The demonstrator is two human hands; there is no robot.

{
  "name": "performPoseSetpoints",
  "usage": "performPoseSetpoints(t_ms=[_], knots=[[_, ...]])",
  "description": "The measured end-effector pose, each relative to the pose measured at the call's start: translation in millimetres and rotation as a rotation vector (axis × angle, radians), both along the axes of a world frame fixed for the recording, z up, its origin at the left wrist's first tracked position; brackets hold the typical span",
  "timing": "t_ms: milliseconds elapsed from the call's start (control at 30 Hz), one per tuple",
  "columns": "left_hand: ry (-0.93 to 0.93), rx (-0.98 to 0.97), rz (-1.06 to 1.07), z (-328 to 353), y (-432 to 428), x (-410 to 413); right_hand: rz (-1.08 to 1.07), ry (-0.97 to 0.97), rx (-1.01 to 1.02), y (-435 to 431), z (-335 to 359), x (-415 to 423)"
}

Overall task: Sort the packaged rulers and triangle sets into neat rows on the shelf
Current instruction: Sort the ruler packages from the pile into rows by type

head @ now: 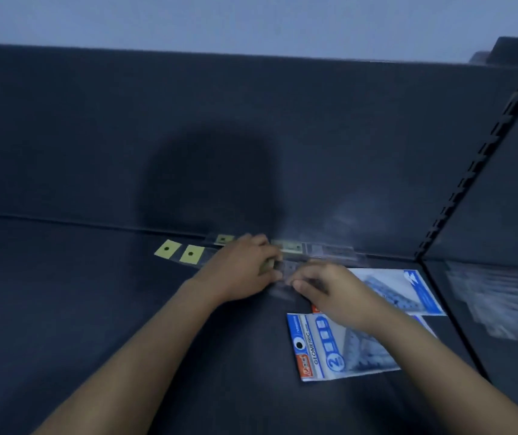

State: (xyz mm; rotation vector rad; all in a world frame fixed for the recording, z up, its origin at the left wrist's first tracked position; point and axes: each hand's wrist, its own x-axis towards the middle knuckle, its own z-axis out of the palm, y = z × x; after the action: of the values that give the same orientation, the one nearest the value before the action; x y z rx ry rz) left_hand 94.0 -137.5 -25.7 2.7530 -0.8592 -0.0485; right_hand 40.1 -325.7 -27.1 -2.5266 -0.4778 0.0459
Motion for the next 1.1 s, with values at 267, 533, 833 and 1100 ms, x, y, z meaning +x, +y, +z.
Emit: performPoseSetpoints(t_ms=[267,533,833,1100], knots=[[0.017,-0.018,-0.049,-1,8,4,-0.391,-0.11,-0.363,-45,7,-19],[0.268,-0.07,0.066,5,15,1,-0.363,-0.104,-0.428,-36,-17,-36],[0.338,-0.393,0.162,15,28,-1,-0.308,-0.129,-0.398,-34,-14,-39],[0.521,-0.52,0.224,17,24,-5,-0.248,0.065,-0.4,-38,1,-20]])
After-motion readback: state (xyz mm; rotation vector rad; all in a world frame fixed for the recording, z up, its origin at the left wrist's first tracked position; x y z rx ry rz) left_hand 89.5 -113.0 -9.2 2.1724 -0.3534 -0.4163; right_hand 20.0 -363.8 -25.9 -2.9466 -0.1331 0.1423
